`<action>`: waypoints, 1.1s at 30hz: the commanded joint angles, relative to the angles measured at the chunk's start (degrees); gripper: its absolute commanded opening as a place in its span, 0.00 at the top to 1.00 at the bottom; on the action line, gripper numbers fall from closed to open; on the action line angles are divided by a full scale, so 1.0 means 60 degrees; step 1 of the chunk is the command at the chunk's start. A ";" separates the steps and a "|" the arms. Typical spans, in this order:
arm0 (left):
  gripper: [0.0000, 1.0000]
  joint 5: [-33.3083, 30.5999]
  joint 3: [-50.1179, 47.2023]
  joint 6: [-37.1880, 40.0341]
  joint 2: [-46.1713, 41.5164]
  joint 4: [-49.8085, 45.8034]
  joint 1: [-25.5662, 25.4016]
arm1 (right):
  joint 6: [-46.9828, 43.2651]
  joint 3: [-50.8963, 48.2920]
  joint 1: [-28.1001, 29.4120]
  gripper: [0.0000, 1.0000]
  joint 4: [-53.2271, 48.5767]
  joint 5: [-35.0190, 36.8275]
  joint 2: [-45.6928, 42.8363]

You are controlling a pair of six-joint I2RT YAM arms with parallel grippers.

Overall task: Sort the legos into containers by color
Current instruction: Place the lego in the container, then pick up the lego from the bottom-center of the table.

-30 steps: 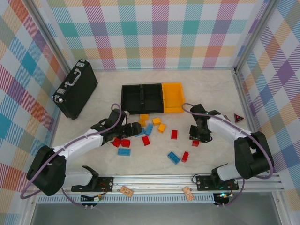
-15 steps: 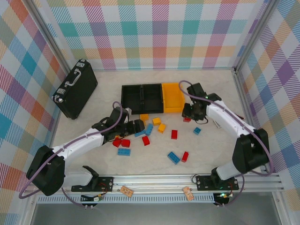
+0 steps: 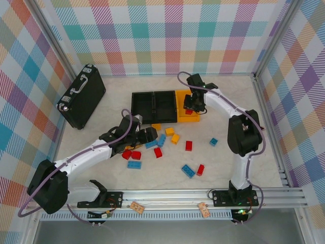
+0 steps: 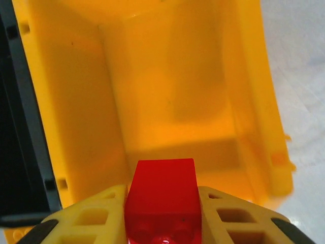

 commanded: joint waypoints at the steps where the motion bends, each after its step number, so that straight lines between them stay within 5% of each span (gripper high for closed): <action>1: 0.22 -0.0212 -0.0157 -0.0172 -0.0306 -0.0145 -0.0097 | -0.0078 0.0741 0.0089 0.74 -0.0336 0.0318 0.0531; 10: 0.23 -0.0415 -0.0182 -0.0158 -0.0324 -0.0274 -0.0100 | -0.0054 0.1443 0.0206 0.69 -0.0524 0.0682 0.1401; 17: 0.22 -0.0855 -0.0116 -0.0165 -0.0561 -0.0775 -0.0102 | -0.0120 0.1585 0.0351 0.51 -0.0652 0.0831 0.1171; 33: 0.22 -0.1096 -0.0016 -0.0201 -0.0732 -0.1611 -0.0105 | -0.0399 -0.2212 0.0718 0.47 0.0382 -0.0135 -0.2923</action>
